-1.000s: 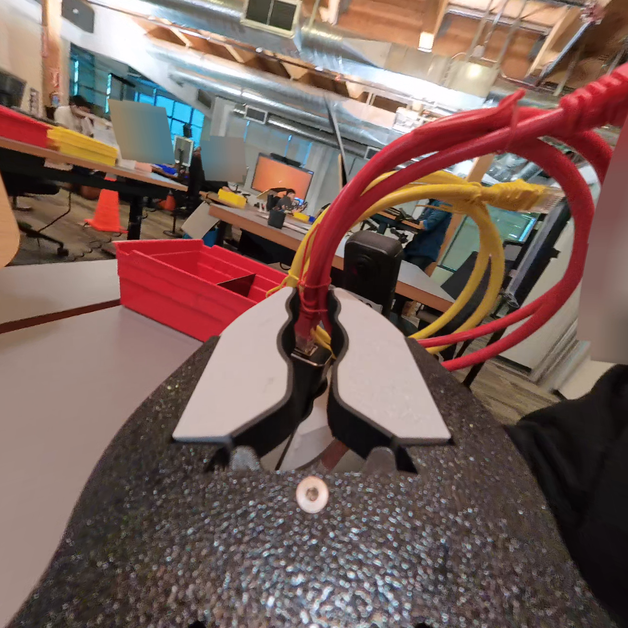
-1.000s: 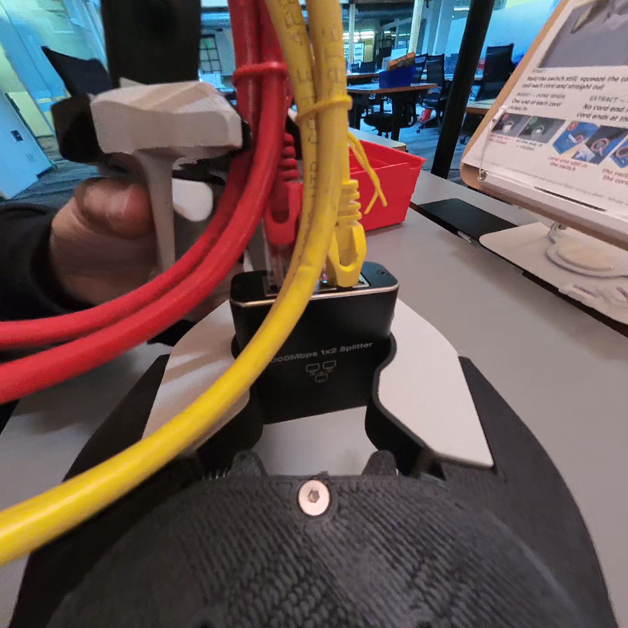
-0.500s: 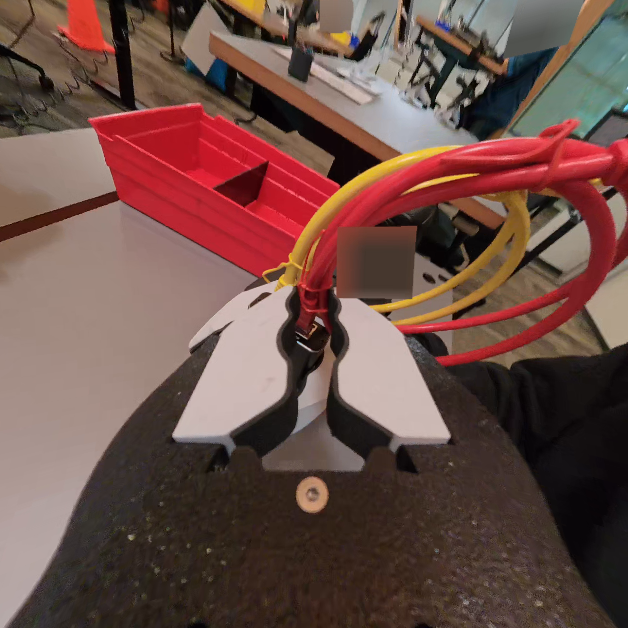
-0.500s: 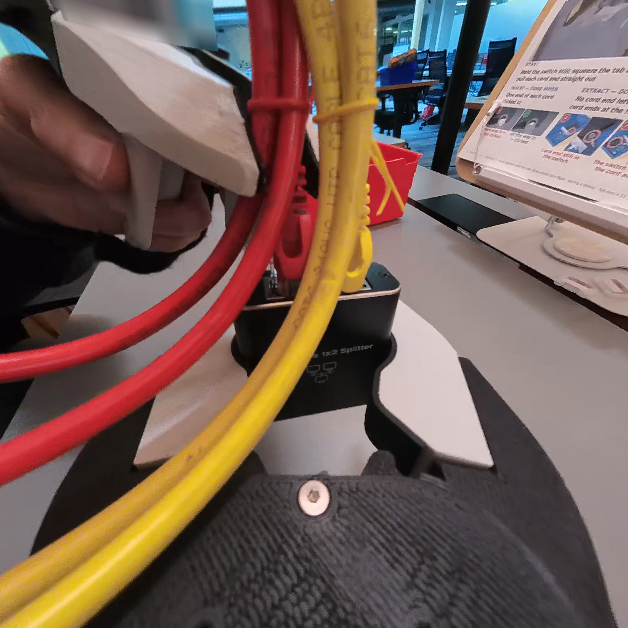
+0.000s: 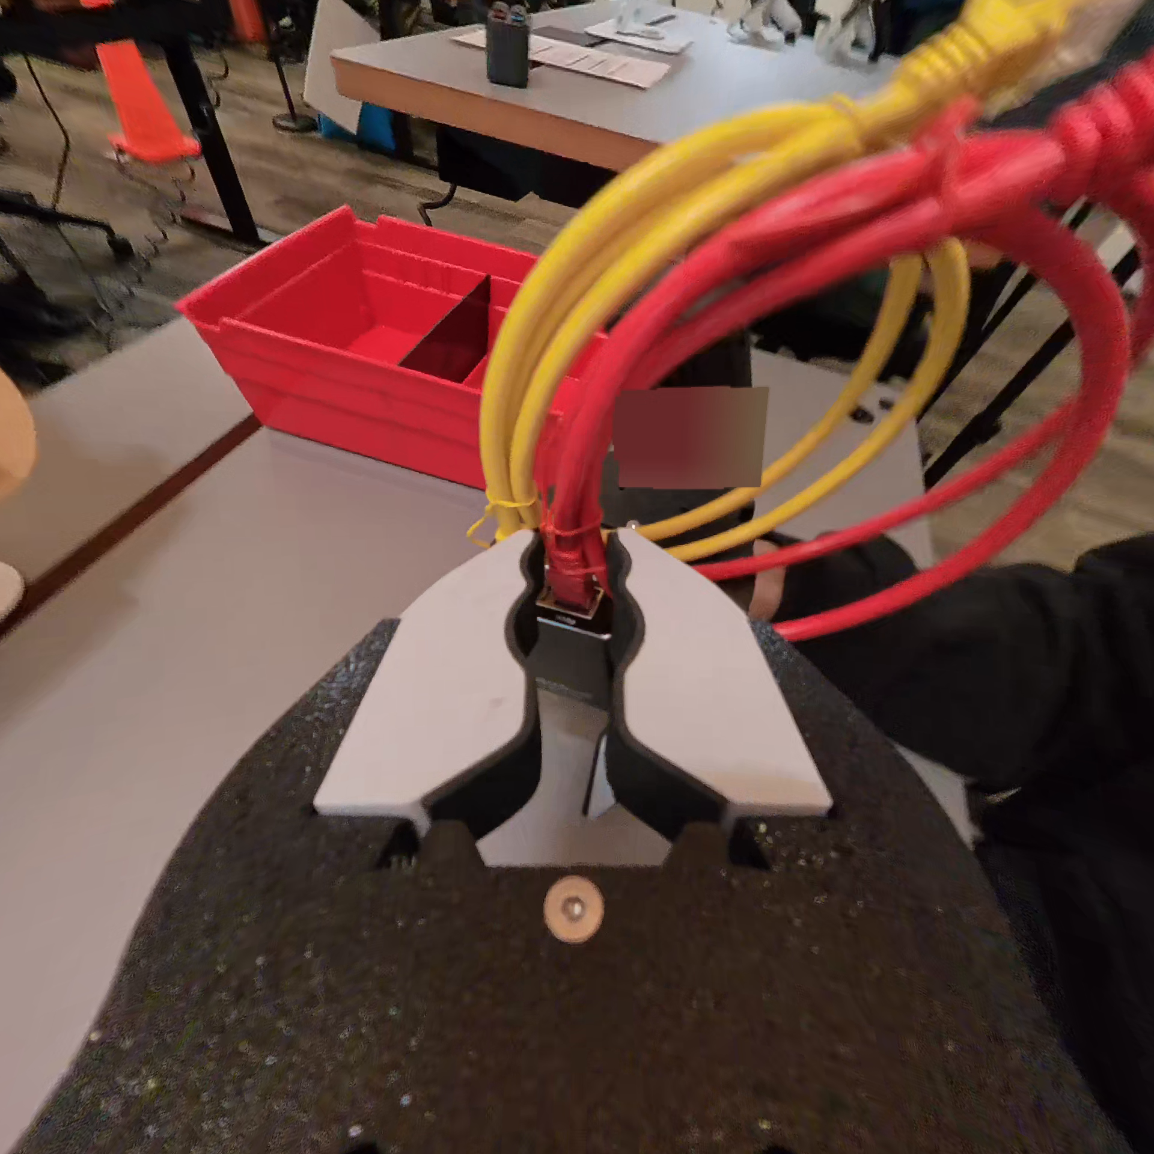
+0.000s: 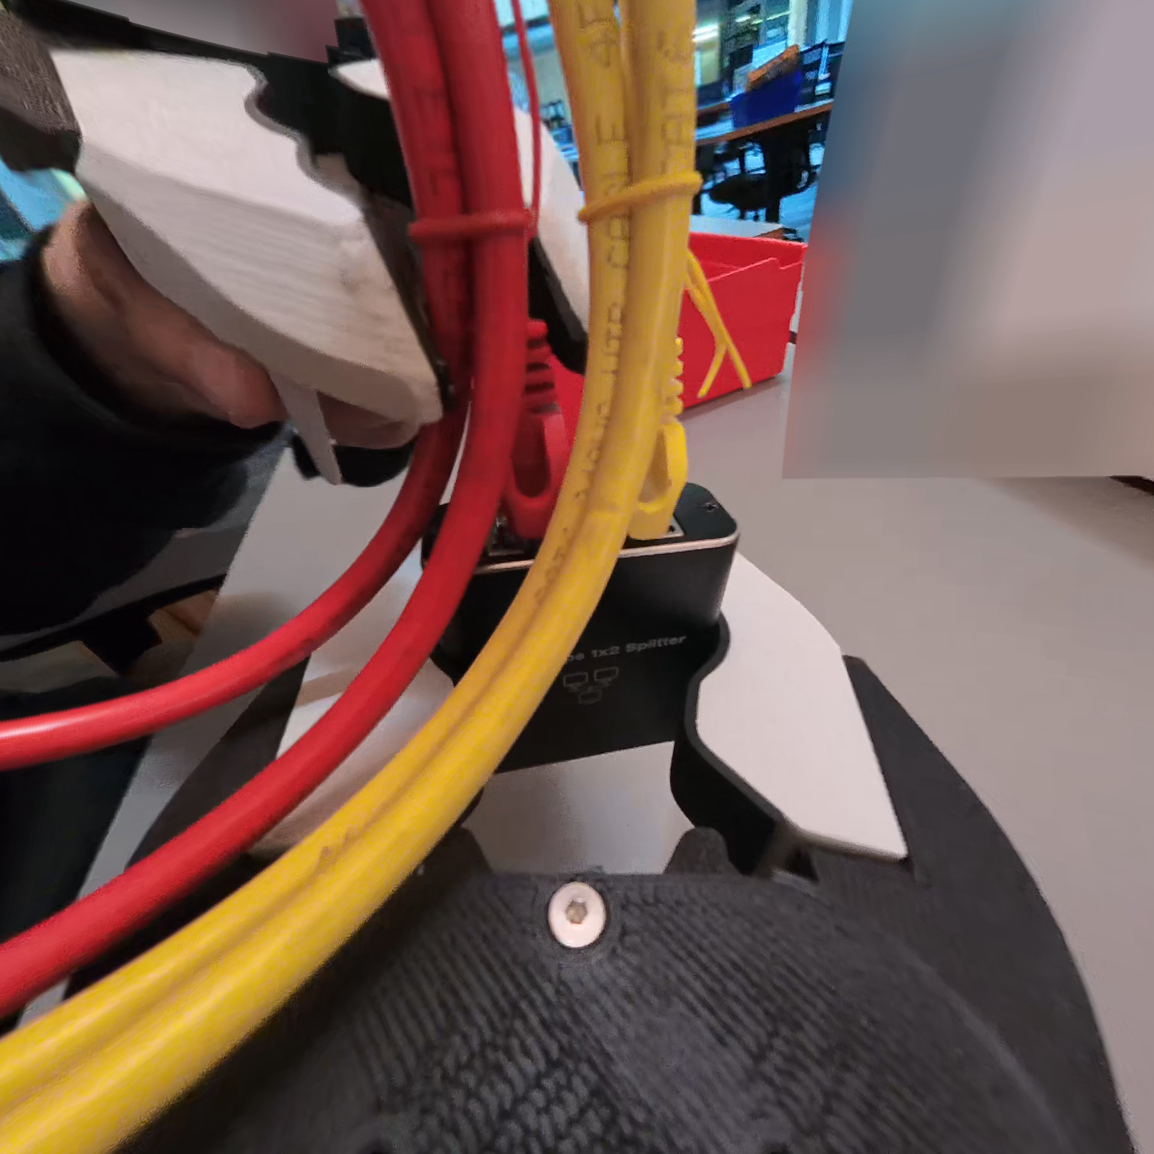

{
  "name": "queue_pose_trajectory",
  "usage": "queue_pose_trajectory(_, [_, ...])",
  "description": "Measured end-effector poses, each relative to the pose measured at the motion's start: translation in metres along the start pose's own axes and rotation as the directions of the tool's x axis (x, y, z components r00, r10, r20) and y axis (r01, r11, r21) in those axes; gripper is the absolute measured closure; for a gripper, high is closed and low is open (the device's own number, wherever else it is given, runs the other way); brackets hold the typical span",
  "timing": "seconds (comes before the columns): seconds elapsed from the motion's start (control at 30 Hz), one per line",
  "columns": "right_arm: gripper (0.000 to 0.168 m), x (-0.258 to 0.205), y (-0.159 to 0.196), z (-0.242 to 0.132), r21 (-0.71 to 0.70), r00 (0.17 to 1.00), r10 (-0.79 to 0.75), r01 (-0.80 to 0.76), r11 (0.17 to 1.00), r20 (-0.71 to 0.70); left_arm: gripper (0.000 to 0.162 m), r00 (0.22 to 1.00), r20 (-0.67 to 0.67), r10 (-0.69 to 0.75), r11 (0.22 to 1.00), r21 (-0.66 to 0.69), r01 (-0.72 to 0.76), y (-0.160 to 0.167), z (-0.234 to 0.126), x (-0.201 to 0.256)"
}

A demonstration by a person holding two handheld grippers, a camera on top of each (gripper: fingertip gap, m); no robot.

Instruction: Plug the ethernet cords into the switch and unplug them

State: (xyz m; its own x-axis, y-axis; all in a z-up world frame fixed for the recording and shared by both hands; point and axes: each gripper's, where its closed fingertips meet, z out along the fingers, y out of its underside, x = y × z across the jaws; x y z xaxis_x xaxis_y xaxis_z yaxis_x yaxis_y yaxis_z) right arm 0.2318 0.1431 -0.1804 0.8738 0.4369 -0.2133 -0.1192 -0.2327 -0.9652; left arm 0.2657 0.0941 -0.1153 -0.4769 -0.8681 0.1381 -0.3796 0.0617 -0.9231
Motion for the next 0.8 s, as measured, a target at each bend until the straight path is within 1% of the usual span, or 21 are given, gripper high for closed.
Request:
queue_pose_trajectory(0.1, [0.093,-0.003,0.000,-0.001,0.004,0.999,0.011,-0.011,1.000,0.030,0.140,0.995,-0.017,0.096,0.995,-0.023,-0.097,0.001,-0.001,0.003])
queue_pose_trajectory(0.2, [0.093,-0.008,-0.003,-0.001,0.020,0.998,0.022,-0.023,1.000,0.064,0.134,0.990,-0.064,0.122,0.991,-0.047,-0.125,0.002,-0.005,0.004])
queue_pose_trajectory(0.27, [0.093,-0.011,-0.002,-0.001,0.013,0.996,0.022,-0.023,1.000,0.082,0.137,0.988,-0.080,0.133,0.988,-0.070,-0.139,0.002,-0.009,0.003])
queue_pose_trajectory(0.37, [0.093,-0.009,-0.001,0.001,0.001,0.998,0.007,-0.007,1.000,0.062,0.137,0.987,-0.099,0.126,0.984,-0.110,-0.137,0.003,-0.010,0.004])
queue_pose_trajectory(0.43, [0.093,-0.007,0.000,0.002,-0.009,0.999,-0.007,0.007,1.000,0.037,0.138,0.987,-0.087,0.134,0.978,-0.152,-0.146,0.005,-0.008,0.004])
queue_pose_trajectory(0.6, [0.093,-0.002,0.004,0.000,-0.044,1.000,-0.029,0.029,0.999,0.004,0.138,0.975,-0.040,0.220,0.950,-0.217,-0.224,0.005,-0.006,0.000])
queue_pose_trajectory(0.73, [0.093,0.002,0.009,0.001,-0.079,0.998,-0.060,0.058,0.995,-0.030,0.142,0.982,-0.044,0.185,0.937,-0.294,-0.189,0.011,-0.007,-0.001])
queue_pose_trajectory(0.8, [0.093,0.002,0.011,0.002,-0.096,0.997,-0.067,0.064,0.993,-0.030,0.144,0.991,-0.065,0.120,0.935,-0.328,-0.135,0.014,-0.008,0.000])
